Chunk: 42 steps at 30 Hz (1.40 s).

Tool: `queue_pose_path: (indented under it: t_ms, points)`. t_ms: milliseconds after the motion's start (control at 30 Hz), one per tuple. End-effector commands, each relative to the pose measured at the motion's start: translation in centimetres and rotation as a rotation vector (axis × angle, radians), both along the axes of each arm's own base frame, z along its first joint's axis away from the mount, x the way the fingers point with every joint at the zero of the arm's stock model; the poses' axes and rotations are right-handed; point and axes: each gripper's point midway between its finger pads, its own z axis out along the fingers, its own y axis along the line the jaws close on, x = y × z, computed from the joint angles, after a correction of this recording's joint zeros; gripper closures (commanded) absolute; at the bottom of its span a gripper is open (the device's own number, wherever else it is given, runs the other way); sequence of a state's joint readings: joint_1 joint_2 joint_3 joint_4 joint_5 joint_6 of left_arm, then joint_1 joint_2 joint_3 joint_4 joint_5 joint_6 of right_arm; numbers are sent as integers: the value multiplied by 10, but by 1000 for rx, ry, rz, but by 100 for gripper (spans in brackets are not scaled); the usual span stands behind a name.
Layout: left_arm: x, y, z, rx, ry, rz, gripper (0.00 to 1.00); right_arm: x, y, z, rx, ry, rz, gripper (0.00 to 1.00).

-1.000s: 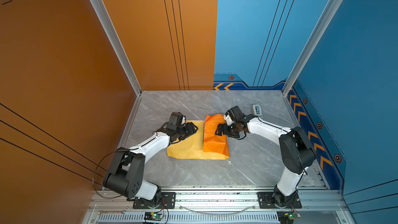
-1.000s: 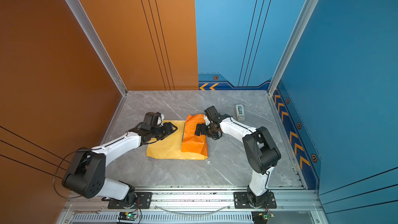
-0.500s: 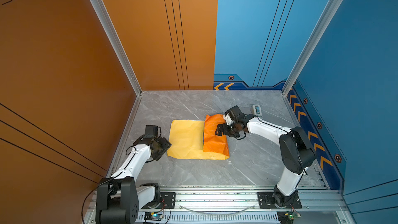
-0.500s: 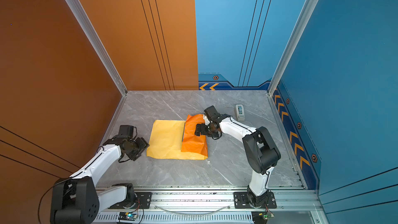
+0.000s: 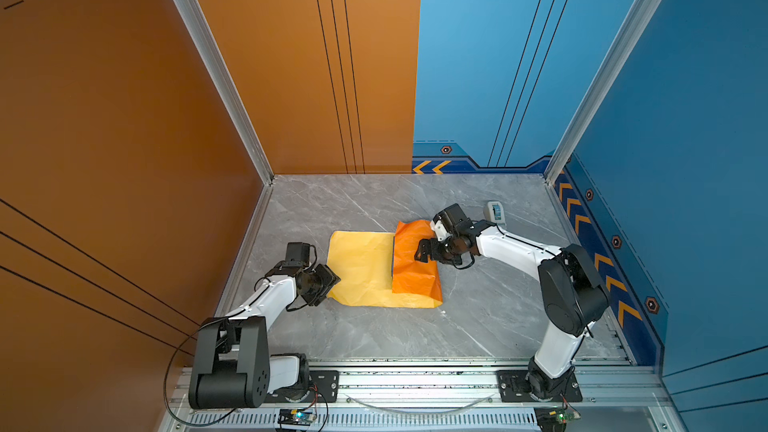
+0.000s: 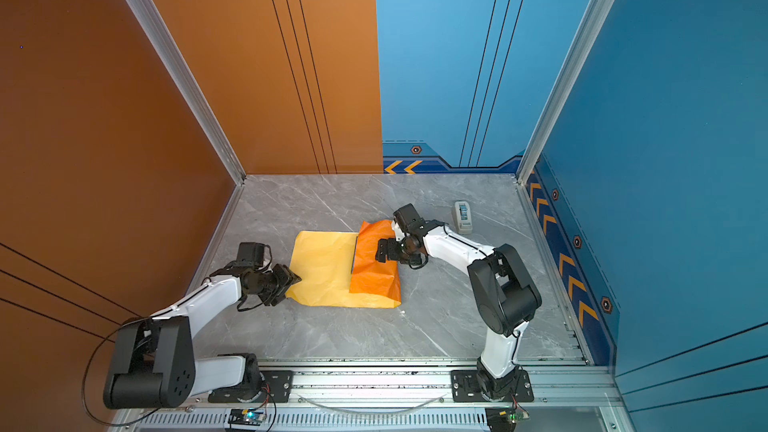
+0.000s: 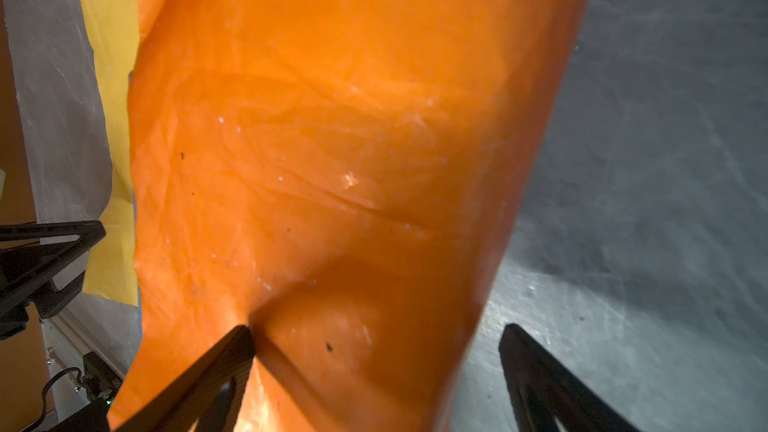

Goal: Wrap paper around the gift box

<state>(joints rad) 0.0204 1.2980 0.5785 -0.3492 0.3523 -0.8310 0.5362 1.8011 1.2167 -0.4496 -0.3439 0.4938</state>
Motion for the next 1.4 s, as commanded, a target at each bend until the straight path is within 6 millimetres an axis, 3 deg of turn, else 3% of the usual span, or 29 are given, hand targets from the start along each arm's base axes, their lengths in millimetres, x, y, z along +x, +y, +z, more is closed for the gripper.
queue_pose_path:
  t_ms: [0,233,467,667,800,933,1367]
  points:
    - [14,-9,17,-27,-80,-40,45,-11,-7,-22,-62,47,21,5]
    - [19,-6,28,10,-145,-52,50,-12,-8,-21,-63,44,21,5]
    - [15,-2,30,54,-119,-66,77,-13,-10,-22,-64,47,18,5]
    - [16,-11,53,110,-156,-141,93,-13,-11,-24,-56,51,14,5]
    - [23,-41,73,123,-231,-282,98,-13,-11,-26,-39,59,10,6]
    - [23,-83,91,111,-318,-472,100,-15,-12,-29,-38,68,10,6]
    - [2,-194,138,-18,-575,-938,100,-13,-11,-30,-26,72,8,6]
